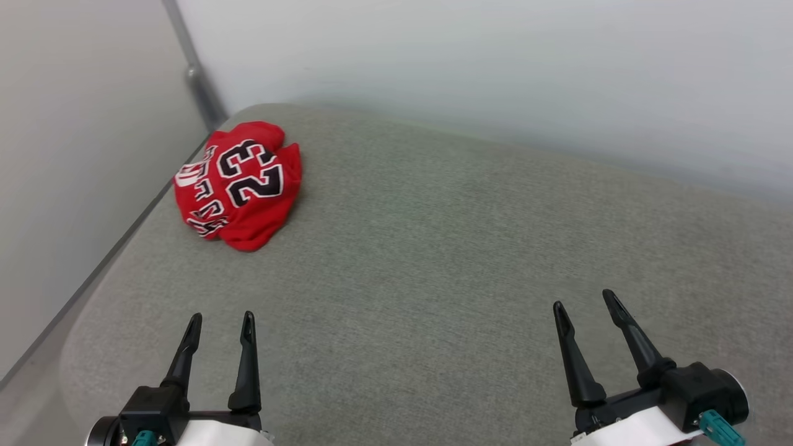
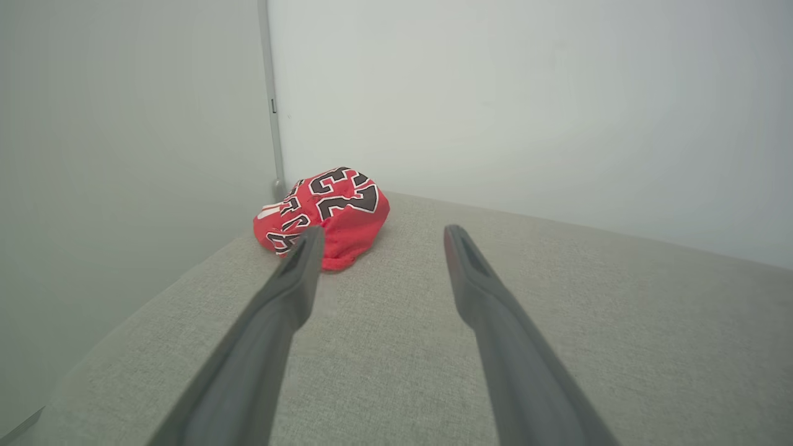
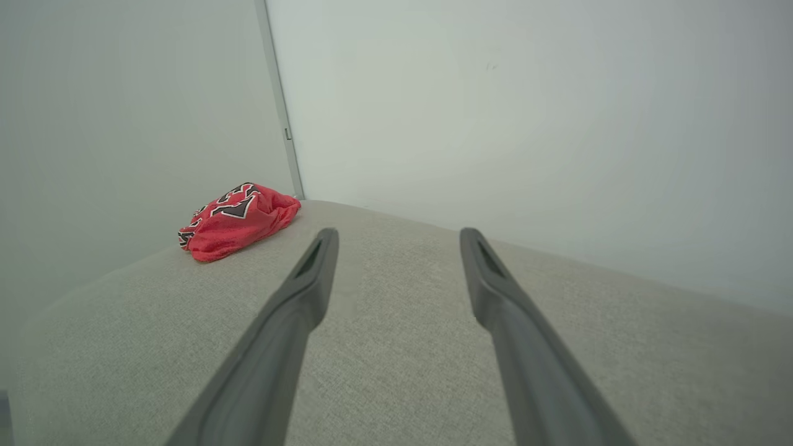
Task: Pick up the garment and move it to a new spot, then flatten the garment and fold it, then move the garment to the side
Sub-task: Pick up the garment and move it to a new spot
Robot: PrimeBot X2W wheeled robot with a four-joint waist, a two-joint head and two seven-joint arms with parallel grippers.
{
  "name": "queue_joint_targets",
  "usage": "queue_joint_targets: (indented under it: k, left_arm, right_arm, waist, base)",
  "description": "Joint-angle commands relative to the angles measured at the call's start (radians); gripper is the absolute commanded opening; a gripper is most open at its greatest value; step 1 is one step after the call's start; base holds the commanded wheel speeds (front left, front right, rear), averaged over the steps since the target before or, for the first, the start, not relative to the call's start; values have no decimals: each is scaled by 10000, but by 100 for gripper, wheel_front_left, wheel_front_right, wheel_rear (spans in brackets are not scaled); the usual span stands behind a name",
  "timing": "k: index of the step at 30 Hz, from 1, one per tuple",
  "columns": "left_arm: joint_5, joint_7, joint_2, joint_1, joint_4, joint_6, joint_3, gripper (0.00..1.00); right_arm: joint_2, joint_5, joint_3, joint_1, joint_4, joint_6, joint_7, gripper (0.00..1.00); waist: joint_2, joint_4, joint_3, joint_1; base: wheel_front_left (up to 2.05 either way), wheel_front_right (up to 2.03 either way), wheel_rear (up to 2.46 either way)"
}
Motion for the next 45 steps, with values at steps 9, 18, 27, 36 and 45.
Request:
queue_joint_targets:
  k: [9,18,27,36,45]
  left_arm:
    - [114,-25,-11,142,-191,69,87,100]
    - [166,-25,-12,92,-323,16,132,100]
    - [-331,-25,-9,-194,-69,-70,230,100]
    - [-882,-25,325,-2174,1201,-642,1179,100]
    - [-3408,2204,3537,-5872,3712,-711,-421,100]
  right_arm:
    - [2,48,81,60,24,-3,-21,100]
    - [2,114,188,24,7,-3,-21,100]
    - [2,-62,176,-222,-97,-3,-21,100]
    - [-4,-657,370,-905,-269,-3,-21,100]
    - [-145,-1213,461,-1721,-353,-3,-21,100]
  waist:
    - [0,443,-68,0]
    - [0,374,-26,0]
    - [0,105,376,0]
    - [0,-621,2022,0]
    - [0,-1434,3919,0]
  base:
    - [0,0,0]
    - [0,0,0]
    - [0,0,0]
    - [0,0,0]
    - [0,0,0]
